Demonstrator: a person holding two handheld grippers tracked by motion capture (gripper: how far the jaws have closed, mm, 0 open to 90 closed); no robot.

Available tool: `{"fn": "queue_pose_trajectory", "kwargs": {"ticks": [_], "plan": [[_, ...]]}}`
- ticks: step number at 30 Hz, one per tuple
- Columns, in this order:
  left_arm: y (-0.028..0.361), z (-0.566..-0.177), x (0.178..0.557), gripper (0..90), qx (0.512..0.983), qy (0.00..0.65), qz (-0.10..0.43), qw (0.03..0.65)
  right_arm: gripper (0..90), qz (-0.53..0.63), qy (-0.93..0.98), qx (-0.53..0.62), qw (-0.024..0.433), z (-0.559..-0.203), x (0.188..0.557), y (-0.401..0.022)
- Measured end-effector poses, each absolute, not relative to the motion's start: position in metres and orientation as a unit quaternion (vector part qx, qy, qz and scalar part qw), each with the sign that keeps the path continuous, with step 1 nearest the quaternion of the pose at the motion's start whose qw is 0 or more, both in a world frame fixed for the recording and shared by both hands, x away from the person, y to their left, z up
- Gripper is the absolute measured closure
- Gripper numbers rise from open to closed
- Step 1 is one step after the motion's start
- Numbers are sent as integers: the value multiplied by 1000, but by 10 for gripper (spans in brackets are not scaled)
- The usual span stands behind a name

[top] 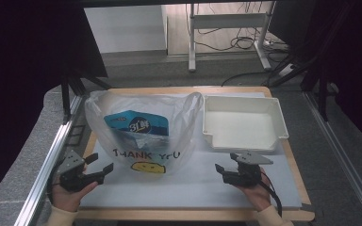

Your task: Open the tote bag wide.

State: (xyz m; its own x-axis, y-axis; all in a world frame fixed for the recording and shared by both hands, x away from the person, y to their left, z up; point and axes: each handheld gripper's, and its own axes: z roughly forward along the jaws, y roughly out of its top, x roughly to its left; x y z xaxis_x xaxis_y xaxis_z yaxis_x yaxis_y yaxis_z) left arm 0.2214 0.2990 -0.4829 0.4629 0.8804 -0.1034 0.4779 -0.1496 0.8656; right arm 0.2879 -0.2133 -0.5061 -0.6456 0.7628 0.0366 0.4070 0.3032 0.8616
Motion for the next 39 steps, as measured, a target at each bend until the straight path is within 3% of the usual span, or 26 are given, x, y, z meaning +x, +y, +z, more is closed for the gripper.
{"fn": "queue_pose_trajectory", "kwargs": {"ticks": [24, 39], "plan": [[309, -431, 221, 251, 706, 453, 249, 484, 260, 446, 783, 387, 198, -508, 287, -210], [309, -388, 243, 283, 697, 449, 254, 498, 260, 439, 780, 398, 201, -507, 289, -213]]}}
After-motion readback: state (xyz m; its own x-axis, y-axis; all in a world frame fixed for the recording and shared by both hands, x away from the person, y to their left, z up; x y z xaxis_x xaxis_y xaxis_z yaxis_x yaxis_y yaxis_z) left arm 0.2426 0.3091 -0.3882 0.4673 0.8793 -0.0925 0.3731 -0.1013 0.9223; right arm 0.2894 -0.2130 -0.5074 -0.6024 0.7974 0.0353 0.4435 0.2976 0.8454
